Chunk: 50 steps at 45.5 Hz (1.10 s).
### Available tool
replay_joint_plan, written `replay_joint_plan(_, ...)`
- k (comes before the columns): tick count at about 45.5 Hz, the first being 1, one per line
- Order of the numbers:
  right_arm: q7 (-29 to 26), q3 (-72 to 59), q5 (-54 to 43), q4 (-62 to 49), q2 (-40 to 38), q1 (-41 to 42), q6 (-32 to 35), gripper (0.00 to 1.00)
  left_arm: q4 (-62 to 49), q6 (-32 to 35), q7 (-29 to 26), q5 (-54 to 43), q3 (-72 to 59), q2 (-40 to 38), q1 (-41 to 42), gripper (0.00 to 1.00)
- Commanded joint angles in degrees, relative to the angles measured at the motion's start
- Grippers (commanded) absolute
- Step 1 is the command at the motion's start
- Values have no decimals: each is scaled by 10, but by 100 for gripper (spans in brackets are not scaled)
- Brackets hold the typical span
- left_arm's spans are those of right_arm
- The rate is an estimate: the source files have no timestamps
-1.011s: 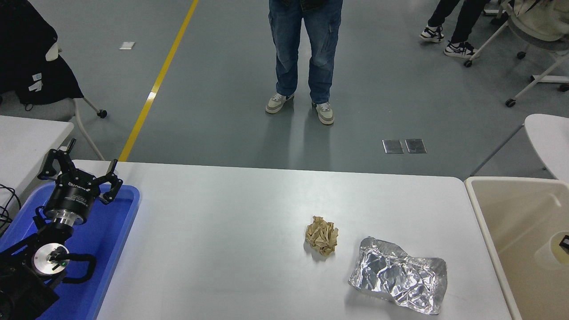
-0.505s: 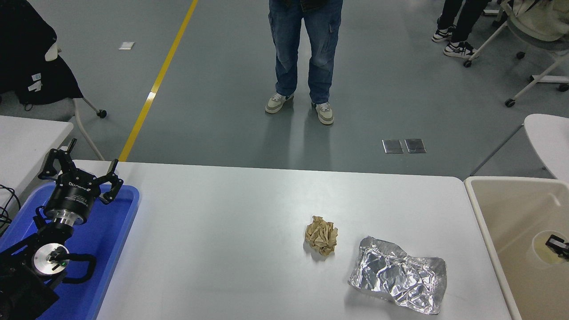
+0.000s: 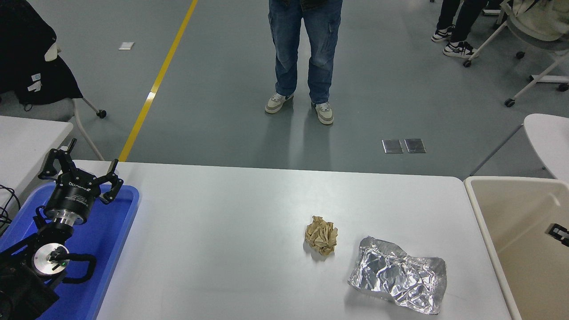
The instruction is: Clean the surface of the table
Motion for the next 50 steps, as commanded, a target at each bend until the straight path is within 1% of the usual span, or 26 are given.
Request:
replay_joint_plan(1, 0, 109, 0, 1, -8, 83, -6, 98, 0, 0, 0, 0, 0, 0, 0, 100)
replay_joint_plan(13, 4, 198, 1, 24, -22, 182, -10, 98, 0, 0, 0, 0, 0, 0, 1, 100)
replay_joint_plan(22, 6, 314, 1, 52, -28, 241, -12, 98, 0, 0, 0, 0, 0, 0, 0, 100)
replay_joint_plan(27, 7, 353, 3, 71, -26, 266, -30, 98, 0, 0, 0, 0, 0, 0, 0, 100)
replay_joint_plan(32, 7, 379, 25, 96, -24, 284, -61, 98, 0, 0, 0, 0, 0, 0, 0, 100)
replay_joint_plan(40, 2, 401, 78, 129, -22, 298, -71, 98, 0, 0, 0, 0, 0, 0, 0, 100)
replay_joint_plan(47, -5, 423, 84, 158, -15, 291, -130, 98, 0, 0, 0, 0, 0, 0, 0, 100)
replay_joint_plan(50, -20, 441, 87, 175, -15, 286, -145, 98, 0, 0, 0, 0, 0, 0, 0, 100)
